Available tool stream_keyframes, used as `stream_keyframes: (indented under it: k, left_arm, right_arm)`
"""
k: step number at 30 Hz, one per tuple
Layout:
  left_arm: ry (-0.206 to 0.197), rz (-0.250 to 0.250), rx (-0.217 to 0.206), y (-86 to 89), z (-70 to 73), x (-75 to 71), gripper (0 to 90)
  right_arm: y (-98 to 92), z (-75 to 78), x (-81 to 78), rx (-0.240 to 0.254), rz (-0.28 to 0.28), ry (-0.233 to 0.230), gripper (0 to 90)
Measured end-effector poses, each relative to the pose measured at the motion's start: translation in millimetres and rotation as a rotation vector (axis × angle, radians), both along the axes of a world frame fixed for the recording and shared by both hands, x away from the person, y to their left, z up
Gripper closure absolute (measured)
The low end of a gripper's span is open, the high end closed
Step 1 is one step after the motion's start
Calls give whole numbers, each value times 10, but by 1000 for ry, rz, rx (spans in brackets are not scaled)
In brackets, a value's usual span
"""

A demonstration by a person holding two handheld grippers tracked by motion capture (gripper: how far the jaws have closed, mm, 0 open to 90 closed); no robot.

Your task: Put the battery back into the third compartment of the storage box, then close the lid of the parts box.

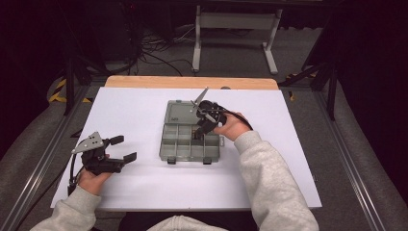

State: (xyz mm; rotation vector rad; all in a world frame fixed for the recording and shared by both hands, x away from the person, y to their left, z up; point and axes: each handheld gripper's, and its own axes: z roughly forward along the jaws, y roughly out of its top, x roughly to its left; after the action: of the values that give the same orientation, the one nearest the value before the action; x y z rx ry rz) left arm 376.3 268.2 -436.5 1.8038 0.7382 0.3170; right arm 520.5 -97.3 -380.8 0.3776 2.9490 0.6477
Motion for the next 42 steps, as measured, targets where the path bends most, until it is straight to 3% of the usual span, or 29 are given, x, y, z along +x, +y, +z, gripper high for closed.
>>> stream_keyframes:
  k: [2,4,7,10,12,13,14,15,22,24,33,36,40,42]
  left_arm:
    - [2,10,10,-9,11,14,190]
    - [6,17,37,-22,38,50,219]
    - [18,26,52,-51,77,134,323]
    - [40,23,85,-89,119,207,457]
    - [44,37,131,-120,149,243,649]
    - [44,37,131,-120,149,243,754]
    - [48,52,167,-150,181,273,842]
    - [48,52,167,-150,181,273,891]
    - [89,86,185,-273,298,419,895]
    - [92,94,201,-304,324,459,894]
    - [138,111,239,-459,398,714,894]
    - [180,117,215,-482,373,821,894]
    - [237,134,227,-488,340,993,894]
    - [241,142,233,-493,334,1039,894]
  right_arm:
    - [-67,41,-28,21,-29,0,763]
    - [-85,52,-50,34,-41,0,801]
    - [-153,103,-100,71,-62,-7,879]
    - [-219,168,-187,109,-87,-31,900]
    - [-279,213,-248,144,-120,-46,900]
    - [-316,229,-276,167,-129,-51,900]
    - [-350,241,-304,179,-145,-60,900]
    - [-350,241,-304,179,-145,-60,900]
    - [-556,261,-387,252,-202,-76,900]
    - [-625,251,-370,274,-221,-61,900]
    - [-755,153,-276,263,-293,-100,900]
    - [-777,123,-244,262,-316,-110,900]
    - [-831,97,-180,272,-351,-133,900]
    - [-849,86,-157,270,-364,-132,900]
